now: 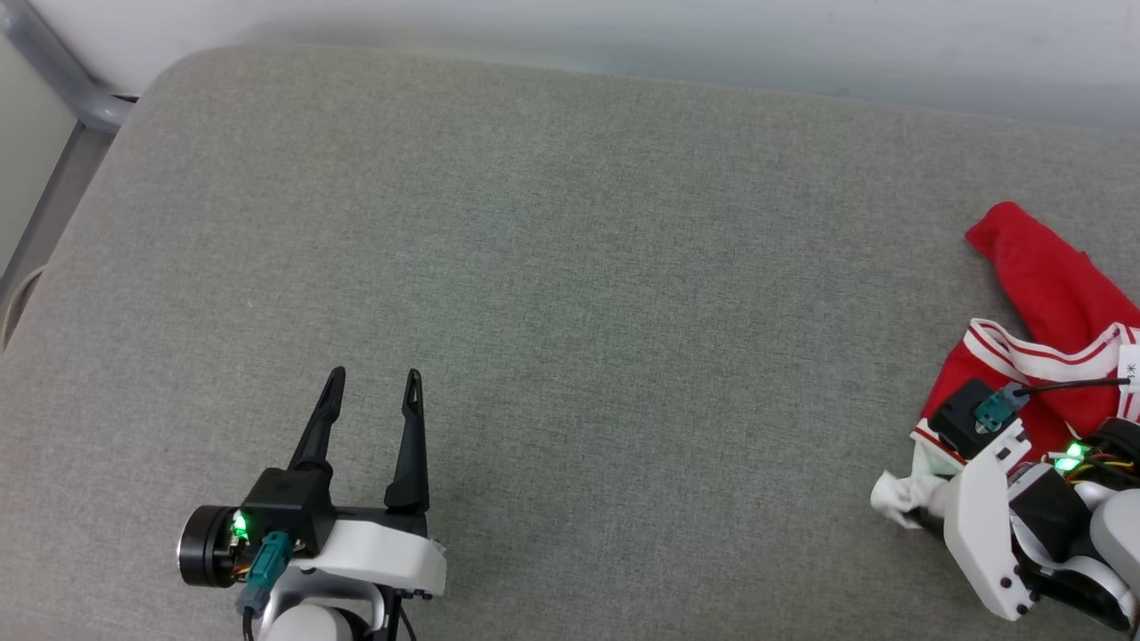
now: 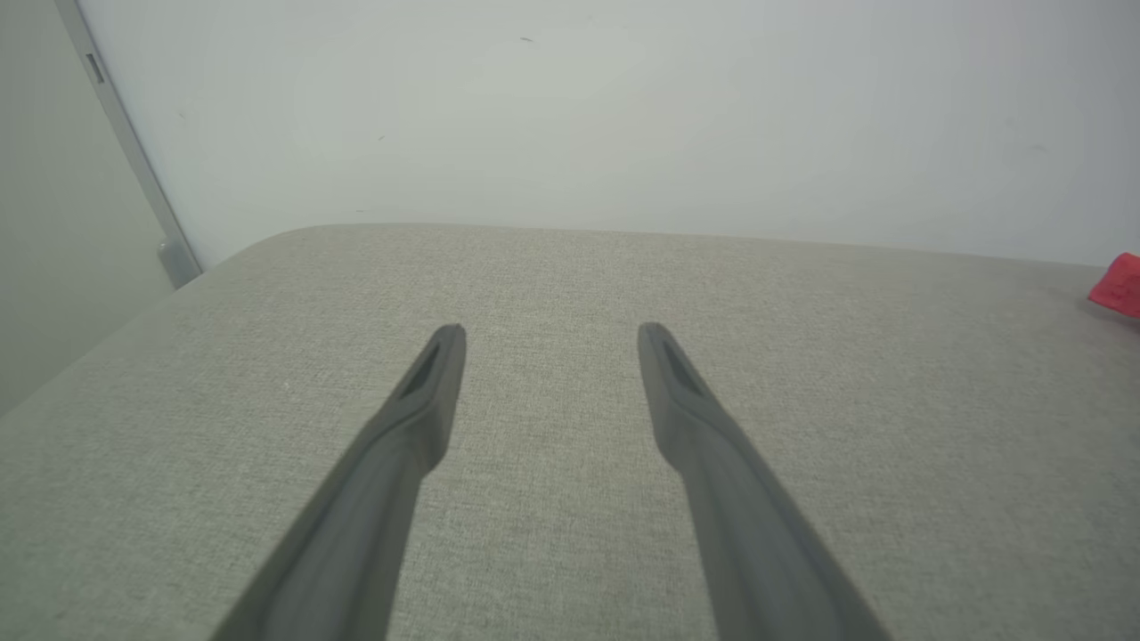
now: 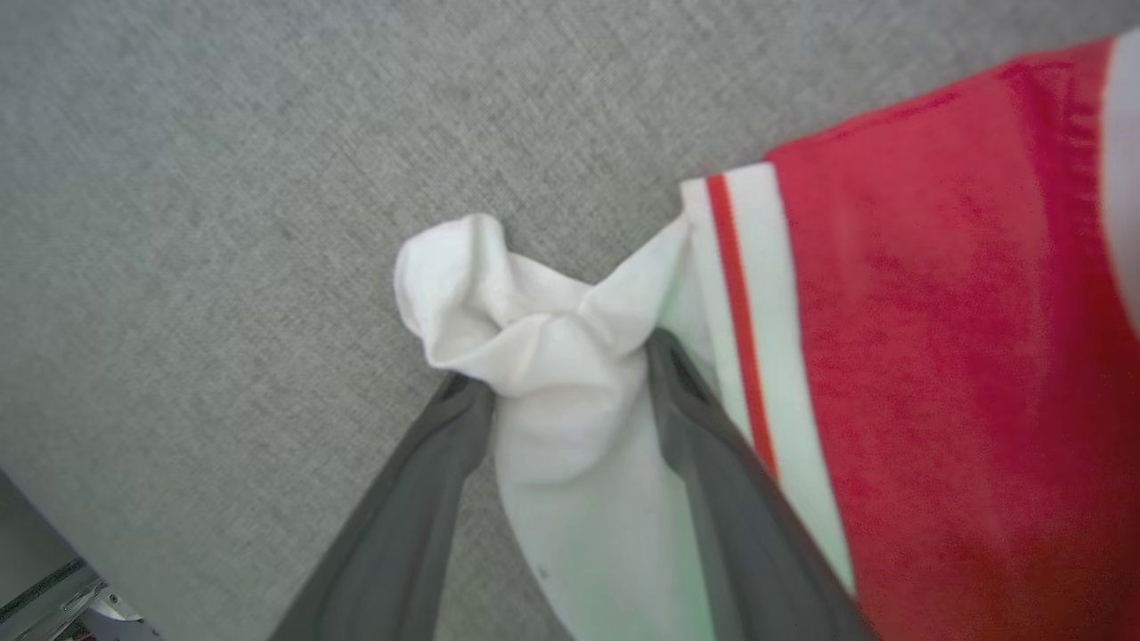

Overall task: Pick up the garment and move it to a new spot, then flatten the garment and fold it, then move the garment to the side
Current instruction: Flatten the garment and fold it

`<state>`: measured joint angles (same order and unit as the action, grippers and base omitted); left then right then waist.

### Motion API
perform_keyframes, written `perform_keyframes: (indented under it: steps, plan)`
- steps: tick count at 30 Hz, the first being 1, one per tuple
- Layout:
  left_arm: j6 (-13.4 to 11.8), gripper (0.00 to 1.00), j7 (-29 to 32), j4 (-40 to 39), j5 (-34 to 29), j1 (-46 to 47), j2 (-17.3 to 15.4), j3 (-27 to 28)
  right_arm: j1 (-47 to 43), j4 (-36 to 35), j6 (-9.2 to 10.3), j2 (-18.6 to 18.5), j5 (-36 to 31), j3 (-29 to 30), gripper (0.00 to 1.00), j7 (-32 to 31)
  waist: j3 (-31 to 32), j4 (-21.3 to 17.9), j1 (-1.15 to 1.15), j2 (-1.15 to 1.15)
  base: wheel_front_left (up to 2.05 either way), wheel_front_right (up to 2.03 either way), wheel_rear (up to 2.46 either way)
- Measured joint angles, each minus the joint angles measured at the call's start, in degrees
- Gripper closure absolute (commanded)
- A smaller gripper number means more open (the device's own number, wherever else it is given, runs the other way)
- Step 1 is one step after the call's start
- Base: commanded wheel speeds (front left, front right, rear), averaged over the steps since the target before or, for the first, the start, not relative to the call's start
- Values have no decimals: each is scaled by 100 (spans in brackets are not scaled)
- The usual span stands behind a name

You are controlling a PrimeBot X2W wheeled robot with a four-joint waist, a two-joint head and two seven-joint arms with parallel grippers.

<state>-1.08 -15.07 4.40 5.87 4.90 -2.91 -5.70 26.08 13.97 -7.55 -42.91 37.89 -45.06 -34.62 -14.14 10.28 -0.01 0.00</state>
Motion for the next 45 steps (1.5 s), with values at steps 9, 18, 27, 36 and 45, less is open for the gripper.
perform_keyframes:
  steps: [9, 18, 27, 36, 45]
  plan:
    - [9, 0, 0, 35, -83, -149, 0, 107, 83, -85, 3, 315, 314, 501, 100, 1230, 350, -230, 1, 0, 0, 0, 0]
    - [57, 0, 0, 10, -177, -356, 1, 183, -310, -1005, 4, 315, 427, 1930, 100, 1779, 665, -491, 1, 0, 0, 0, 0]
    - [94, 0, 0, 10, -216, -414, 1, 152, -647, -2227, 4, 620, 41, 2982, 100, 1541, 799, -473, 1, 0, 0, 0, 0]
    - [85, 0, 0, 4, -156, -367, 0, 30, -82, -2551, 4, 1209, -277, 2271, 100, 1017, 709, -149, 1, 0, 0, 0, 0]
    - [0, 0, 0, -16, 14, -114, -1, -136, 1514, -1187, 4, 1842, -85, 174, 100, 944, 345, 299, 1, 0, 0, 0, 0]
